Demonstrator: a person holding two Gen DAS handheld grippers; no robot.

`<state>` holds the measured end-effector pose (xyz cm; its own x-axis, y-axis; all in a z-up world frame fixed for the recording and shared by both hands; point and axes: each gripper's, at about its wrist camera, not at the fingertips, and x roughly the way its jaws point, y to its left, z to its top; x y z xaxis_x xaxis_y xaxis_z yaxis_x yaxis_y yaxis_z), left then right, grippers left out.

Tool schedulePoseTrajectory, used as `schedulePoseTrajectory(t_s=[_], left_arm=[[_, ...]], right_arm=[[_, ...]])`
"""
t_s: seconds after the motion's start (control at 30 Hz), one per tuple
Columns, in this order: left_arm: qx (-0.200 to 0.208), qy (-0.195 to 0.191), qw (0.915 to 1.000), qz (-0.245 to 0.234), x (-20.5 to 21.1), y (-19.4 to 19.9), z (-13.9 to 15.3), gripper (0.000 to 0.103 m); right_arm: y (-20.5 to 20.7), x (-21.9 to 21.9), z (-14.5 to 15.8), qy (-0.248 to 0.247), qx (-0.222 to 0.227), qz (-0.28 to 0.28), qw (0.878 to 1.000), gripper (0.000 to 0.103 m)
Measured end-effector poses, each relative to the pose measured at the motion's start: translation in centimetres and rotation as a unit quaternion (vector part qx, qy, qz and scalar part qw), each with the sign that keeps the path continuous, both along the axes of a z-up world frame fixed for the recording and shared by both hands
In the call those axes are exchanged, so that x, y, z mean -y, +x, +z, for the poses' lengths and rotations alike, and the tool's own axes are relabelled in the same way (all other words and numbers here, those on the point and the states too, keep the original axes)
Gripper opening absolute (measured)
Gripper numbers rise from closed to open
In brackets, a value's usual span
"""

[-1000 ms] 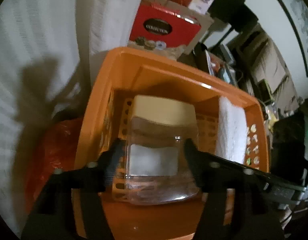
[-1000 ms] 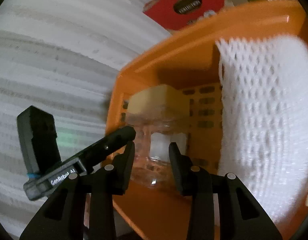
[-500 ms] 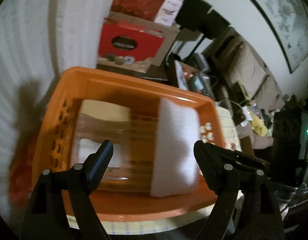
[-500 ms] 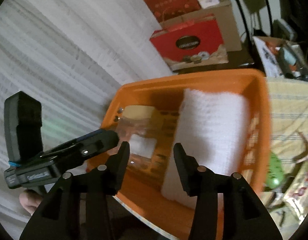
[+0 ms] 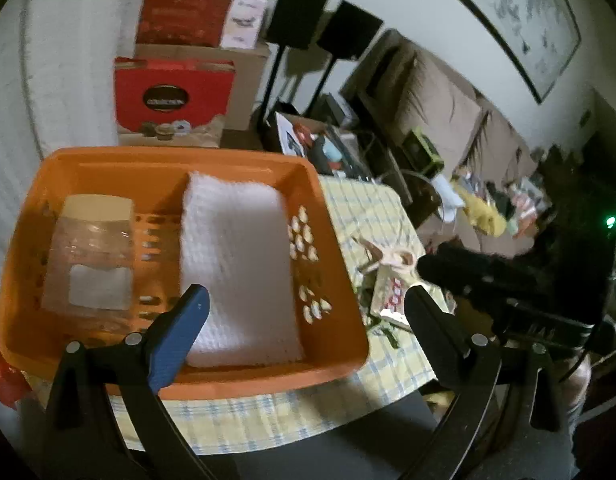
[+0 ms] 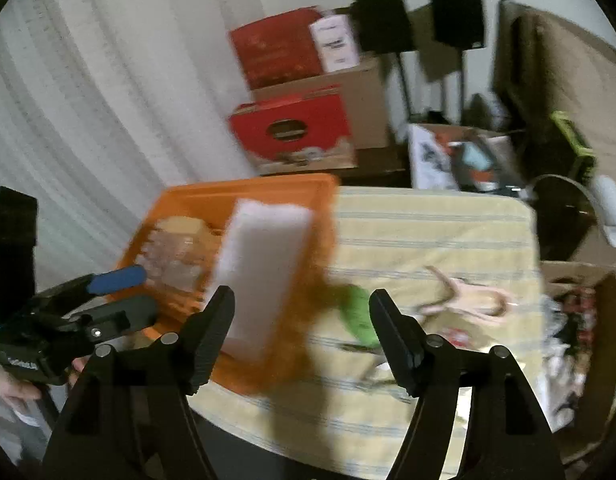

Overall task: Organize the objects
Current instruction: 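Move the left tool back to the gold snack pouch on the table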

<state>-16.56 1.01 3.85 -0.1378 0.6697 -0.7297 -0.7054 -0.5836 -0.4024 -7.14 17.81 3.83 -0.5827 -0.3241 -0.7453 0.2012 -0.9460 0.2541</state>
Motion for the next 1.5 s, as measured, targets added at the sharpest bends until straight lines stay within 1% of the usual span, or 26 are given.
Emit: schedulePoseTrajectory(t_s=[0.07, 0.17, 0.33, 0.43, 0.6, 0.8, 0.93, 1.0, 1.03, 1.17, 1.23, 1.3, 1.33, 1.4, 1.47, 1.5], left_arm=[[0.000, -0.003, 0.9999, -0.012, -1.4, 1.1, -0.2, 0.099], [0.018, 0.004, 0.9994, -0.028, -2.9, 2.5, -0.7, 0.100], [0.011, 0.001, 0.9986, -0.052, -5.5, 5.0, -0.8, 0.100], [0.012, -0.004, 0.9983, -0.057, -7.2, 6.4, -1.1, 0.100], [0.034, -0.004, 0.9973, -0.066, -9.7, 8.3, -2.7, 0.099], [0.045, -0.015, 0.9961, -0.074, -11.3, 10.5, -4.7, 0.099], [0.058, -0.021, 0.9955, -0.072, -11.8, 11.6, -6.1, 0.099], [0.063, -0.024, 0.9954, -0.068, -12.0, 12.0, -6.6, 0.098], [0.066, -0.026, 0.9953, -0.065, -12.1, 12.3, -6.8, 0.098], [0.070, -0.020, 0.9953, -0.063, -12.4, 13.4, -7.2, 0.098], [0.082, -0.016, 0.9946, -0.062, -12.6, 13.9, -7.7, 0.098], [0.098, -0.016, 0.9935, -0.056, -12.9, 14.2, -8.6, 0.095], [0.107, -0.016, 0.9928, -0.052, -13.0, 14.2, -9.1, 0.092], [0.123, -0.019, 0.9913, -0.041, -13.3, 14.1, -10.3, 0.090], [0.142, -0.020, 0.9891, -0.033, -13.6, 13.8, -11.4, 0.081], [0.151, -0.021, 0.9878, -0.031, -13.7, 13.7, -11.9, 0.080]], right_arm=[[0.7, -1.8, -0.2, 0.003, 0.001, -0.014, 1.000, 0.072], [1.6, -4.2, -0.6, 0.010, 0.003, -0.034, 0.999, 0.073], [2.9, -8.3, -1.7, 0.019, 0.012, -0.069, 0.997, 0.073], [3.3, -10.2, -2.6, 0.018, 0.020, -0.090, 0.996, 0.073], [3.5, -13.6, -4.4, 0.014, 0.035, -0.122, 0.992, 0.073], [3.6, -16.3, -6.0, 0.003, 0.044, -0.142, 0.989, 0.073], [3.0, -17.3, -6.9, -0.001, 0.049, -0.139, 0.989, 0.072], [2.4, -17.5, -7.4, -0.006, 0.055, -0.132, 0.990, 0.068], [2.2, -17.5, -7.7, -0.008, 0.057, -0.127, 0.990, 0.066], [0.8, -17.3, -8.6, -0.006, 0.064, -0.100, 0.993, 0.064], [0.0, -16.9, -9.2, -0.005, 0.070, -0.083, 0.994, 0.060], [-0.8, -16.6, -9.8, -0.002, 0.075, -0.066, 0.995, 0.058], [-1.2, -16.3, -10.1, -0.001, 0.078, -0.056, 0.995, 0.056], [-1.9, -15.9, -10.7, 0.004, 0.083, -0.042, 0.996, 0.053], [-2.6, -15.5, -11.4, 0.012, 0.090, -0.026, 0.996, 0.052], [-2.9, -15.4, -11.6, 0.014, 0.091, -0.021, 0.996, 0.051]])
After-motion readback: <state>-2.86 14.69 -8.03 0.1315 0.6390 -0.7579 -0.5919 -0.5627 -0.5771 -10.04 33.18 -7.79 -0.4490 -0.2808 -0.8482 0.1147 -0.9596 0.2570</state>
